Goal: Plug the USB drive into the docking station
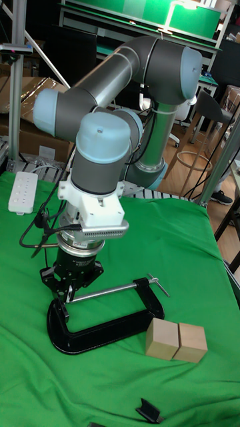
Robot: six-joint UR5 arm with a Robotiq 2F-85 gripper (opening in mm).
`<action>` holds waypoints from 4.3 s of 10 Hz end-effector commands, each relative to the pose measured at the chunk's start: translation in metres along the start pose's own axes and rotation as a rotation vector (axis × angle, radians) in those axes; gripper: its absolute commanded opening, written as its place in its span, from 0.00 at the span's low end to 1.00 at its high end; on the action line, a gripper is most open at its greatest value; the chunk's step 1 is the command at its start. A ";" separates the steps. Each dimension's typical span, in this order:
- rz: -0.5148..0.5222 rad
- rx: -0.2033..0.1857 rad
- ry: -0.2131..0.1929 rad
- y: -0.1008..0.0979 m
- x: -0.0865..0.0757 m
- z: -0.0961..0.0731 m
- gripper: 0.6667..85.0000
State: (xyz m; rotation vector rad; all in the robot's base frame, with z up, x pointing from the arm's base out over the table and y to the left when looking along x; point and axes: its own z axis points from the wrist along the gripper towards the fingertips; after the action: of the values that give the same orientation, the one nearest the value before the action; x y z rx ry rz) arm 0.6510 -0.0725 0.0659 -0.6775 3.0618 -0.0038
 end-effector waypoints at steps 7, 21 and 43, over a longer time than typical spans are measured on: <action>-0.036 -0.014 -0.029 0.002 0.003 0.027 0.01; -0.041 -0.013 -0.010 0.001 0.009 0.023 0.01; -0.045 -0.008 -0.007 0.000 0.006 0.024 0.01</action>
State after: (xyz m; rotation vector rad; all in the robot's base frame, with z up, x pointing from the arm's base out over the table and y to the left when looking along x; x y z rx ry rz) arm 0.6455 -0.0753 0.0426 -0.7572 3.0420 -0.0021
